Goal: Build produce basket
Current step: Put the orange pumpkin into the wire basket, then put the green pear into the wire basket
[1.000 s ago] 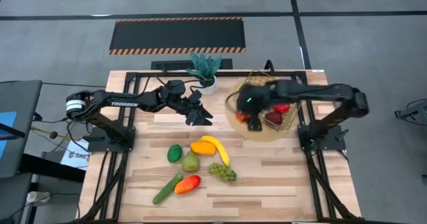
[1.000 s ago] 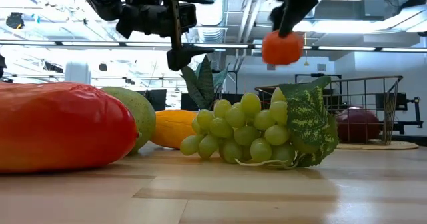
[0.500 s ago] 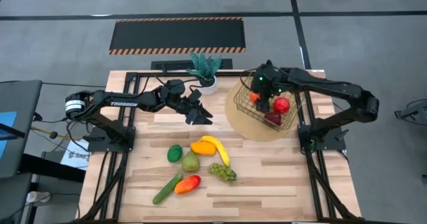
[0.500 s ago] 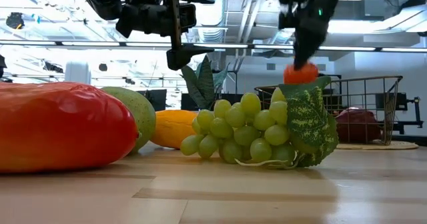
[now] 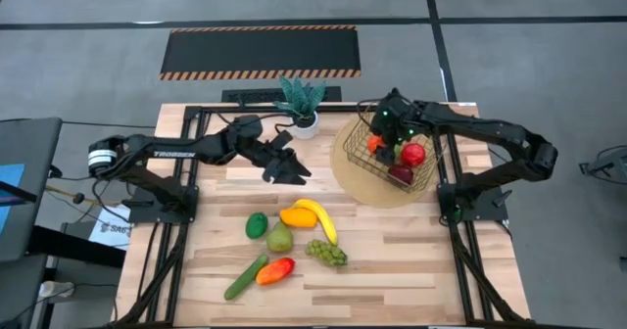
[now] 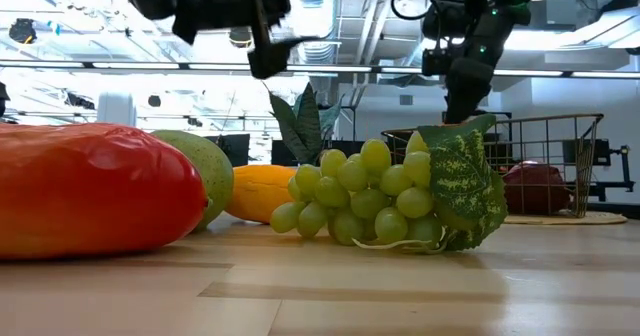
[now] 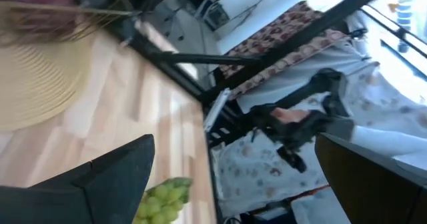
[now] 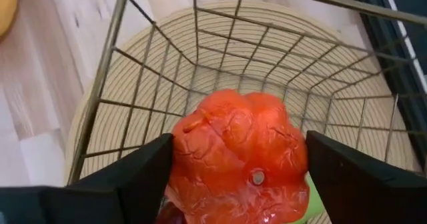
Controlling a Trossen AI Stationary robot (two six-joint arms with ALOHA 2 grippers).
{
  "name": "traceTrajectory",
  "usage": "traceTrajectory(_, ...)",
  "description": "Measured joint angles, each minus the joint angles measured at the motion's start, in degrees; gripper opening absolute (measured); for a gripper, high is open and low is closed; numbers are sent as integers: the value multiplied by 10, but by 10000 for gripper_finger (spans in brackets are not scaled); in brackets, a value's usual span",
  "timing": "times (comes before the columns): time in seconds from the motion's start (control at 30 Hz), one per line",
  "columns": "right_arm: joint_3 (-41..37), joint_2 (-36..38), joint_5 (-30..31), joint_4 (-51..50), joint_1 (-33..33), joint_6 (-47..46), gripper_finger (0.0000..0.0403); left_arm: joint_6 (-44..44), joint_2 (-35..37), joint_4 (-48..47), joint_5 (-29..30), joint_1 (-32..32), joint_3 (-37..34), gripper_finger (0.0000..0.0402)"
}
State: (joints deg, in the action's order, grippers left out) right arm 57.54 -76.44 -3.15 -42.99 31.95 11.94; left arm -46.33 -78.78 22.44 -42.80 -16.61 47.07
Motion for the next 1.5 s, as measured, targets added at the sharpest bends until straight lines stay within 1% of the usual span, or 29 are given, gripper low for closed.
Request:
traceTrajectory(0.1,0,-5,0,-2,5,-3,381,1,33,-20,1,1,0,399)
traceTrajectory(0.17,0,-5,0,-4,5,-1,394,6,57,-49,13,2,0,399)
traceTrajectory(0.33,2,-4,0,-5,-2,-1,383,29,122,-140,55,10,0,399)
traceTrajectory(0.4,18,-4,-1,-17,-4,-17,382,27,150,-170,70,19,0,399)
traceTrajectory(0.47,48,-2,-18,-24,-15,-45,384,25,184,-199,93,36,0,399)
traceTrajectory(0.53,83,1,-41,-26,-36,-74,389,25,219,-229,135,63,0,399)
traceTrajectory(0.6,118,0,-55,-19,-67,-97,395,24,254,-267,192,94,0,399)
traceTrajectory(0.7,153,-5,-46,20,-130,-126,399,3,300,-333,292,149,0,399)
traceTrajectory(0.8,160,-18,-25,71,-194,-151,398,-31,338,-389,395,212,0,399)
traceTrajectory(0.93,160,-65,-13,147,-270,-181,399,-68,369,-461,506,288,0,399)
traceTrajectory(1.03,161,-116,-2,228,-323,-194,399,-86,376,-509,552,332,0,399)
traceTrajectory(1.13,185,-180,22,284,-367,-199,399,-89,375,-533,564,362,0,399)
traceTrajectory(1.23,236,-246,49,301,-400,-191,399,-82,376,-543,563,382,0,399)
traceTrajectory(1.3,278,-292,61,299,-414,-182,399,-78,376,-554,562,391,0,399)
traceTrajectory(1.43,361,-380,62,295,-430,-181,399,-70,379,-559,562,411,0,399)
traceTrajectory(1.5,397,-416,62,274,-435,-186,399,-65,378,-562,569,422,0,399)
